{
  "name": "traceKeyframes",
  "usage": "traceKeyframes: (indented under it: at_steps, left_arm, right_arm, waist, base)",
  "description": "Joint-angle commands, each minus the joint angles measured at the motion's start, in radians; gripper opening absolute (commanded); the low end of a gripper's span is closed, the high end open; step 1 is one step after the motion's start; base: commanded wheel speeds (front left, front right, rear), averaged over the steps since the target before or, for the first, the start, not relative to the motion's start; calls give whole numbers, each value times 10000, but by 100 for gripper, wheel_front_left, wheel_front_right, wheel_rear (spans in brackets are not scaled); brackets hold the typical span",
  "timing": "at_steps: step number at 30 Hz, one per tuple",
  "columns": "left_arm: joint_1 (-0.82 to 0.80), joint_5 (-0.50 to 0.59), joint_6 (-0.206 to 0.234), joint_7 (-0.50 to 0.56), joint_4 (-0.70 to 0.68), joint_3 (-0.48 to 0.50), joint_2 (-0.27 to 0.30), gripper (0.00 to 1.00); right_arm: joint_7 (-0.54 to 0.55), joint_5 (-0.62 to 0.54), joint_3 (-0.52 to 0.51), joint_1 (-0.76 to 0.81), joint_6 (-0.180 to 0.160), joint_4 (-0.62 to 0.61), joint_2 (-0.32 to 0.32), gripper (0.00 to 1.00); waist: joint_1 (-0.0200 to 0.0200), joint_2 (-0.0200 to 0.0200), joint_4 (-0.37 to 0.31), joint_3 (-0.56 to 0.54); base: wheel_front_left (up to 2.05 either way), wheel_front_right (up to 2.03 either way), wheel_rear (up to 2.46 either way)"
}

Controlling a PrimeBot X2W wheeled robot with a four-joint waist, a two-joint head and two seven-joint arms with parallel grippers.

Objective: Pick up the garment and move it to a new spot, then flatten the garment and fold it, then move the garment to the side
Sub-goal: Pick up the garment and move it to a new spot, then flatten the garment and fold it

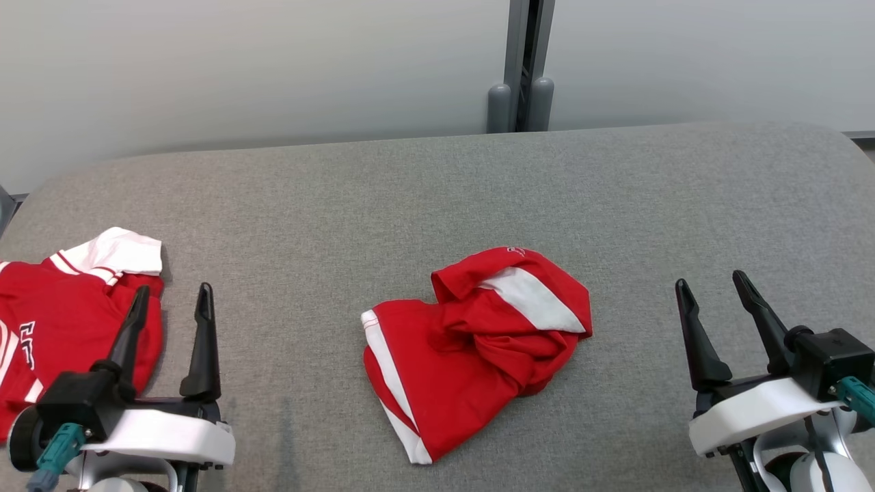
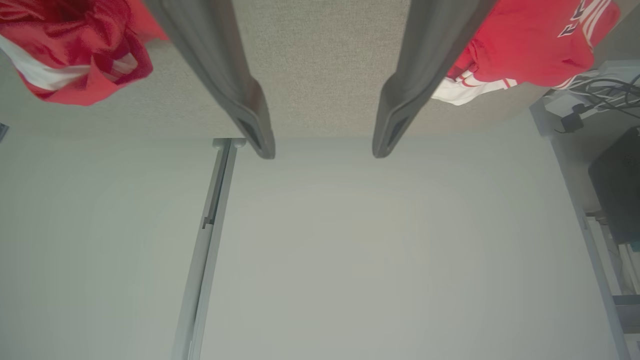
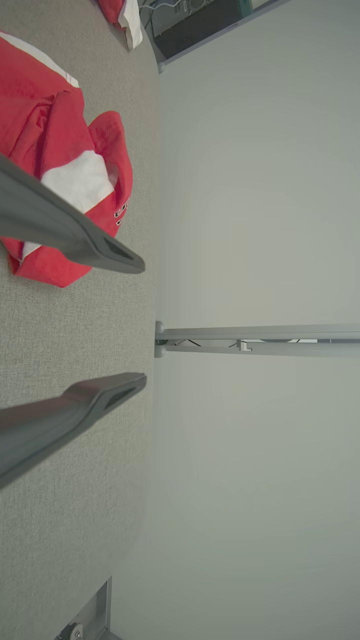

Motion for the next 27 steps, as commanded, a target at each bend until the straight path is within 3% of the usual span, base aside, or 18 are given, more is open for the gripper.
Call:
traceKeyframes:
  at_steps: [1, 10, 27]
  left_arm:
    - [53, 103, 51, 23, -73, -32, 64, 100]
    - [476, 240, 136, 347, -615, -272, 316, 100]
    - [573, -136, -352, 76, -212, -55, 622, 100]
  right_arm:
    - [49, 7, -35, 68, 1, -47, -41, 100]
    - [176, 89, -225, 599, 1, -237, -40, 100]
    - [296, 121, -332, 918, 1, -395, -41, 100]
  waist:
    - [0, -1, 20, -31]
    - [0, -1, 15, -339]
    - [0, -1, 79, -633]
  base:
    - [0, 0, 0]
    - [0, 0, 0]
    - [0, 0, 0]
